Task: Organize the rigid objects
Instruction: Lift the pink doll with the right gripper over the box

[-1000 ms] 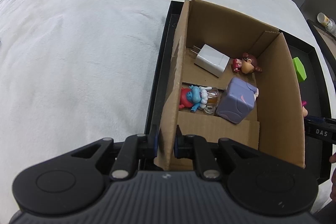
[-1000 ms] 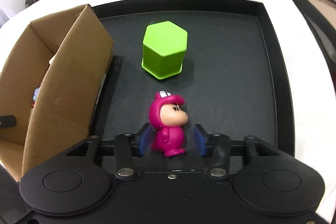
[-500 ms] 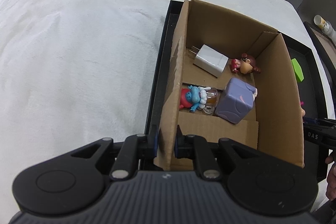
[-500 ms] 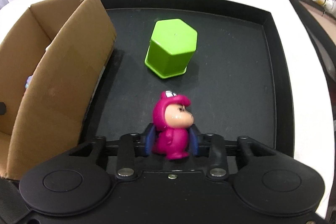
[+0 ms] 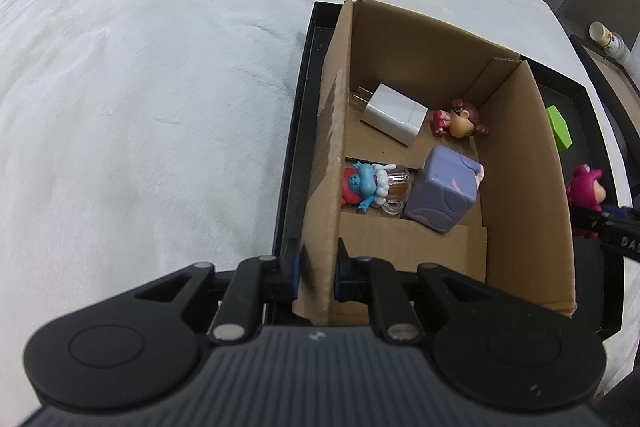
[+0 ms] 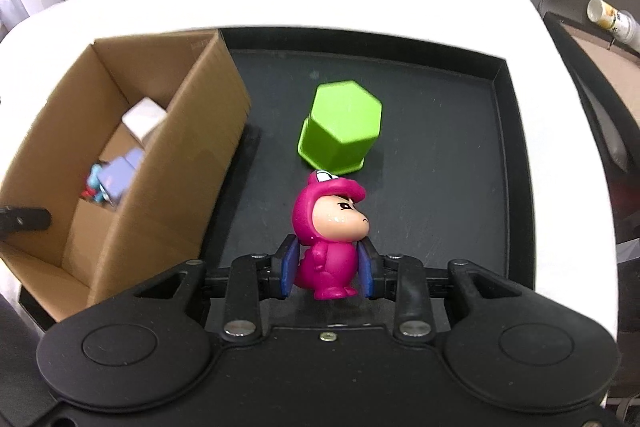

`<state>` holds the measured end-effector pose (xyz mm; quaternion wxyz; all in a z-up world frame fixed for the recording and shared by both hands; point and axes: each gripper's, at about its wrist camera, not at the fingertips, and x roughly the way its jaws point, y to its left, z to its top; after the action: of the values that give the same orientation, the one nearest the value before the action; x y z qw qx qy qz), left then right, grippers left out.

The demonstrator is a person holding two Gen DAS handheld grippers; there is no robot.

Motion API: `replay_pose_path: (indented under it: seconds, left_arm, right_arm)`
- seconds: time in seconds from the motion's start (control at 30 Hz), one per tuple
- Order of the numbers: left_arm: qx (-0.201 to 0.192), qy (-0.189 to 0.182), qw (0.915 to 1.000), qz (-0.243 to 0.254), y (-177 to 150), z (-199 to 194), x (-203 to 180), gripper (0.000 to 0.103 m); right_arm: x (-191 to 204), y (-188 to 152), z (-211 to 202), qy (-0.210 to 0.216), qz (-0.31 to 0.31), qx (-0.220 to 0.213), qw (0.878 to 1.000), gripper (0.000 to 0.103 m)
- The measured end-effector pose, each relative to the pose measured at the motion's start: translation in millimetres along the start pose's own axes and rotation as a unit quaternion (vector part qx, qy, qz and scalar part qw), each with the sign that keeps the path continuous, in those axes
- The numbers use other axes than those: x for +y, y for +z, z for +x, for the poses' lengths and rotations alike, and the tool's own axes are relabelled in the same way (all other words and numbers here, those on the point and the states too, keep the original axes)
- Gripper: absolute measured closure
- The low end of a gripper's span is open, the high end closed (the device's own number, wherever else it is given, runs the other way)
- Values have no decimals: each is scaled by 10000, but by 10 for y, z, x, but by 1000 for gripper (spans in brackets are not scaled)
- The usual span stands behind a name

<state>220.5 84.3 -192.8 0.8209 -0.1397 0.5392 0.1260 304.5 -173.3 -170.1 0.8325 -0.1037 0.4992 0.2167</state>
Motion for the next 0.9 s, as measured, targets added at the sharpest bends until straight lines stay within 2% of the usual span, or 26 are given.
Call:
replay_pose_path:
  seconds: [0.47,0.9]
  left_arm:
    - [12,-99,9999,-19,0,-44,34,88]
    - [-173,-267,9995,-13,29,-210,58,89]
  right_arm:
    - [188,235,-394,95,-71,-356,9993,72]
    - [487,351,-582,275,-167,-519,9981,72]
